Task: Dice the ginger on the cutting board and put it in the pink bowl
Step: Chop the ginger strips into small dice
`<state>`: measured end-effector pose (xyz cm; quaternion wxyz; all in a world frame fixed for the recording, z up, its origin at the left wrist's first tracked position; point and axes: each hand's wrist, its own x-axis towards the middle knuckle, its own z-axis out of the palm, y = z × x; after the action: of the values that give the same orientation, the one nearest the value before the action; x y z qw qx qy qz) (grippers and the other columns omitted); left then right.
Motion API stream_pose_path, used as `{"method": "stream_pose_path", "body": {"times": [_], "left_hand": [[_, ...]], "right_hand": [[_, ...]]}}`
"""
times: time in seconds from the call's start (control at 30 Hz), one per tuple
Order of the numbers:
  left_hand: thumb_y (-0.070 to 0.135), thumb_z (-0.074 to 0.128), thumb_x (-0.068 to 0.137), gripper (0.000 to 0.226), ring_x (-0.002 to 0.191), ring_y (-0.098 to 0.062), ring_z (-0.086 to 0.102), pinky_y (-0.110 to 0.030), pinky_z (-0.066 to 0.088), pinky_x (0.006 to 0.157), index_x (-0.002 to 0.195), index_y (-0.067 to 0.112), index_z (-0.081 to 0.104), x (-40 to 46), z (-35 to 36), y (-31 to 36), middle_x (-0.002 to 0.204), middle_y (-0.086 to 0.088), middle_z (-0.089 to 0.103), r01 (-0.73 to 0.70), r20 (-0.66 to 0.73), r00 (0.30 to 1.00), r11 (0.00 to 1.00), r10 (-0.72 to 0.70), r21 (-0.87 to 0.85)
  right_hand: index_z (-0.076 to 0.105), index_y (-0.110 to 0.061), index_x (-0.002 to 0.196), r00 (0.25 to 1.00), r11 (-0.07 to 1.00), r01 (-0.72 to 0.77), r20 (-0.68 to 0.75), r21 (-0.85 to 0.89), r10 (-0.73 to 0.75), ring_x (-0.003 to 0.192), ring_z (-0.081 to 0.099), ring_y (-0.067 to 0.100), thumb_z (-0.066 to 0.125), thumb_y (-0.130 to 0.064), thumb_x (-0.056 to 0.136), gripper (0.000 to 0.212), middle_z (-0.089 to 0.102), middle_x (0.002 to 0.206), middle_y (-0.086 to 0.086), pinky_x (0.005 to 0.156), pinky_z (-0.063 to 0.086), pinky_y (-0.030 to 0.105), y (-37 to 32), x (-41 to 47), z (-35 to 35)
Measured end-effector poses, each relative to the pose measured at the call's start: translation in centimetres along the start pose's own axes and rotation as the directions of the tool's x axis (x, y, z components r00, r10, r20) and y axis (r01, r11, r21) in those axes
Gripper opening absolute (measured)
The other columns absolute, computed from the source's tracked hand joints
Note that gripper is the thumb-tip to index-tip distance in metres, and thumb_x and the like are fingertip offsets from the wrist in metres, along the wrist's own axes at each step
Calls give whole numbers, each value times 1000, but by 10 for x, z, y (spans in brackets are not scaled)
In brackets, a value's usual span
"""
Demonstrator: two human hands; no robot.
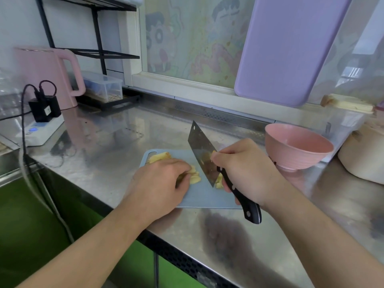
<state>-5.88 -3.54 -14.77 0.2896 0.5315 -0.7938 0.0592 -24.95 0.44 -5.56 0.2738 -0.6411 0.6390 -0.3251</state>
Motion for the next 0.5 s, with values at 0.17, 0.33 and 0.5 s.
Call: {"method": "stream_pose_path", "body": {"times": [0.17, 0.33, 0.5], "left_hand": [[43, 50, 100, 22, 98, -3, 63, -30, 56, 67, 103, 39, 71, 0, -2, 0, 107, 25, 71, -8, -2, 1000, 1000, 8, 5], [42, 51, 100, 21, 100, -2, 65, -33, 58, 69, 103, 40, 72, 1, 0, 0, 107, 26, 72, -9, -4, 1000, 1000, 9, -3], [40, 53, 99, 21, 97, -1, 66, -28, 58, 69, 102, 40, 75, 1, -2, 1, 105, 26, 73, -12, -10, 1000, 1000, 12, -8]], "right_hand": [[57, 15, 79, 999, 1000, -20, 29, 22, 19, 34, 40, 22, 58, -20, 99, 40, 58, 48, 17, 36, 36, 21, -3, -3, -1], [54, 19, 81, 998, 999, -27, 60, 25, 25, 34, 37, 23, 58, -16, 98, 39, 55, 49, 20, 38, 35, 25, -3, -4, 3], [55, 11, 73, 994, 998, -56, 91, -27, 58, 31, 39, 22, 57, -16, 99, 38, 56, 51, 20, 39, 35, 24, -2, -4, 5]]}}
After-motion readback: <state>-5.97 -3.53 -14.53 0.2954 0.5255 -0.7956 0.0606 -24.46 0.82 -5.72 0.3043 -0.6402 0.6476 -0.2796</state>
